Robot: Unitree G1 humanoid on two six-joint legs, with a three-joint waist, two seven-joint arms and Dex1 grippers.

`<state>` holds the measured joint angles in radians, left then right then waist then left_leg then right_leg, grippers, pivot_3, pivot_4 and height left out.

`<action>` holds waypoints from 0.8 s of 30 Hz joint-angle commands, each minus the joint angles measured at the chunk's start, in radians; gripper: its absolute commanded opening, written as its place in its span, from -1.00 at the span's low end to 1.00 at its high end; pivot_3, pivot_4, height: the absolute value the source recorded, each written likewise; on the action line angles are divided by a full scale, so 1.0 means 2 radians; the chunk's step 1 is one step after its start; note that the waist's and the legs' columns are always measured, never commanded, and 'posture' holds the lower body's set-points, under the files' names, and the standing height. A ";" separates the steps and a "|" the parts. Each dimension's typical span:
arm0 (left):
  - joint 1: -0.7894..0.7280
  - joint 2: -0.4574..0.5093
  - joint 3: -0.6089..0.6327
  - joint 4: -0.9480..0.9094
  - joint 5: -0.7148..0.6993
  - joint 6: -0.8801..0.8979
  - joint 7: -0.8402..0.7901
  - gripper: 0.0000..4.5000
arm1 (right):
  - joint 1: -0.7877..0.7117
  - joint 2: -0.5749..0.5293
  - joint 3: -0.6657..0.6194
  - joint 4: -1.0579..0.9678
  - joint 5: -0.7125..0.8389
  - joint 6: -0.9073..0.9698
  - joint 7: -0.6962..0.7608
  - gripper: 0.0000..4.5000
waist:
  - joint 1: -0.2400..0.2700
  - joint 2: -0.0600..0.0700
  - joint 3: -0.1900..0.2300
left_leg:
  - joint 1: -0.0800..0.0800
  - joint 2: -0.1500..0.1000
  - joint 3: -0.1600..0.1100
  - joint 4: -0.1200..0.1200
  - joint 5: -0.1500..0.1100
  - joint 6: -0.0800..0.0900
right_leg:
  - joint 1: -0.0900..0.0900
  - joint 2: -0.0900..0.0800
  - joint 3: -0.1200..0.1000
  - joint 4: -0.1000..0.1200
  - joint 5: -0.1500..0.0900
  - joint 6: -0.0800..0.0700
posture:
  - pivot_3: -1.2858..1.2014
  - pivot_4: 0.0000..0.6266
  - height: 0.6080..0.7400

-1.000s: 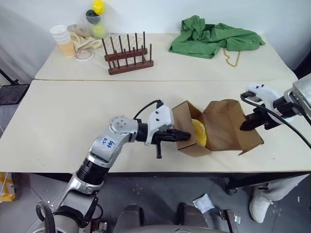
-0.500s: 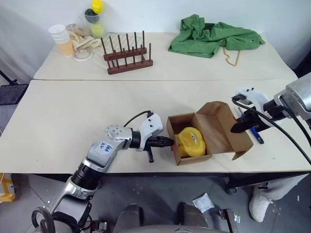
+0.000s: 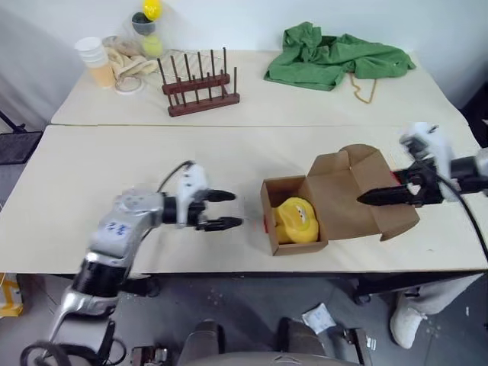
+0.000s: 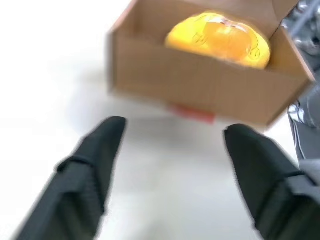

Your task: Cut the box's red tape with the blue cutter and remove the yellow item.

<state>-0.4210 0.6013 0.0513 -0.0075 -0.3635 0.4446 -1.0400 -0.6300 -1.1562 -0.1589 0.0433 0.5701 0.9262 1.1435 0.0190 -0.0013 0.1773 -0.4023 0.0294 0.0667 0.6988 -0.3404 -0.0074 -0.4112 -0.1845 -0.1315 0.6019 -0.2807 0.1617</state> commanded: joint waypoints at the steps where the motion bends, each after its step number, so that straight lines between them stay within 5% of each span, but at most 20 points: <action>1: 0.044 0.011 0.072 0.015 -0.022 -0.069 -0.003 0.98 | 0.059 0.012 -0.116 0.024 -0.004 -0.189 0.078 1.00 | 0.001 0.000 0.000 | 0.000 0.000 0.000 0.000 0.000 0.000 | 0.000 0.000 0.000 0.000 0.000 0.000 | 0.03 -0.52 1.00; 4: 0.069 0.033 0.093 0.038 -0.025 -0.095 -0.026 0.98 | 0.097 0.014 -0.109 0.062 -0.037 -0.319 0.142 1.00 | 0.001 0.000 0.000 | 0.003 0.000 0.000 0.000 0.000 0.000 | 0.002 0.000 0.000 0.000 0.000 0.000 | 0.03 -0.52 1.00; 16: 0.211 0.125 0.194 0.044 -0.087 -0.040 -0.080 0.98 | 0.226 0.102 -0.176 -0.110 0.079 -0.277 0.116 1.00 | -0.001 0.000 0.000 | 0.008 0.001 0.000 -0.002 -0.001 0.000 | 0.007 0.000 0.000 0.000 0.000 -0.001 | 0.03 -0.52 1.00; 24: 0.049 0.139 0.074 -0.062 -0.106 0.089 -0.057 0.98 | 0.280 0.075 -0.226 -0.169 0.103 -0.249 0.110 1.00 | 0.012 0.000 0.000 | 0.008 0.001 0.000 0.000 -0.001 0.000 | 0.009 0.000 0.001 0.000 0.000 -0.001 | 0.03 -0.52 1.00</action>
<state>-0.2717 0.8589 0.2496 -0.0892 -0.5589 0.5659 -1.1563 -0.0860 -0.9817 -0.5527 -0.2717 0.7546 0.4180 1.3628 0.0432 -0.0021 0.1777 -0.3857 0.0307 0.0658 0.6984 -0.3421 -0.0069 -0.3937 -0.1839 -0.1304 0.6009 -0.2813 0.1605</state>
